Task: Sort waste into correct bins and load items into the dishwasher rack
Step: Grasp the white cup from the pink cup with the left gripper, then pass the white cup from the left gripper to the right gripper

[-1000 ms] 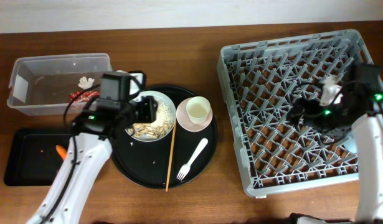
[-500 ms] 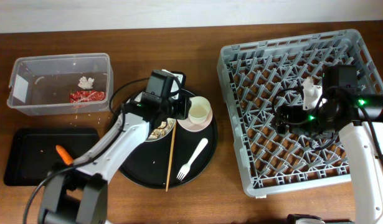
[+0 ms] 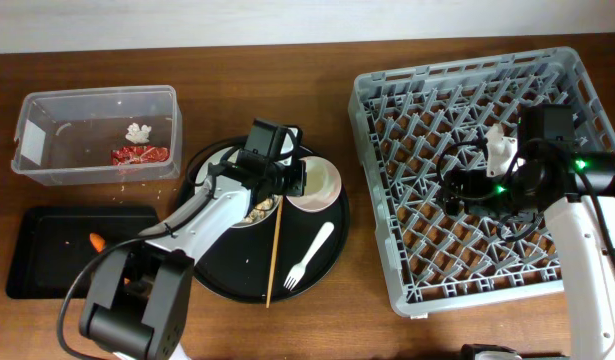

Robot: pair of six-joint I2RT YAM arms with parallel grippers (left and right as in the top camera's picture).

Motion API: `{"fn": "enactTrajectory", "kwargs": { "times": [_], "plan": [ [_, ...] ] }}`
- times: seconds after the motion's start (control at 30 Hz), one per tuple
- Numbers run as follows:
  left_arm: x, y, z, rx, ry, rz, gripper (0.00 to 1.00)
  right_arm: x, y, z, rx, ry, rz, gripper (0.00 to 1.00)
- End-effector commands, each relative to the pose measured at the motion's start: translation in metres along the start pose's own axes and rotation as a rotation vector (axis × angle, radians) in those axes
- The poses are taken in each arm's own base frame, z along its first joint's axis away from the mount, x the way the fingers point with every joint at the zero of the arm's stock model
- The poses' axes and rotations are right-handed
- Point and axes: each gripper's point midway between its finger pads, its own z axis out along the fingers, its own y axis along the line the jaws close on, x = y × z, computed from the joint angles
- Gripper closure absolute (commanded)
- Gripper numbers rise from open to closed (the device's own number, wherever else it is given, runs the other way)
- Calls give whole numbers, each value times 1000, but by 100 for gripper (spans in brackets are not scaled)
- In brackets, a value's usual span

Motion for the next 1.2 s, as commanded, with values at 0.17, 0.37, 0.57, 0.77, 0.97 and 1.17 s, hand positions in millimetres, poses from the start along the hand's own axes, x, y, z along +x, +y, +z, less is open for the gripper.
{"fn": "enactTrajectory", "kwargs": {
  "times": [0.17, 0.37, 0.57, 0.77, 0.97, 1.17],
  "plan": [
    [-19, 7, -39, 2, -60, -29, 99, -3, 2, -6, 7, -26, -24, 1],
    [-34, 0, -116, 94, -147, -62, 100, -6, 2, -5, 6, -34, -33, 1],
    [-22, -81, -159, 629, -94, 81, 100, -20, 61, -16, -332, -130, -265, 1],
    [-4, -120, -198, 952, -78, 238, 100, -15, 118, -50, -693, -274, -577, 1],
    [-3, -130, -214, 1060, -88, 278, 100, 3, 150, -64, -844, -318, -763, 1],
    [-3, -130, -214, 1060, -87, 278, 100, 24, 190, -63, -915, -295, -925, 1]
  ]
}}
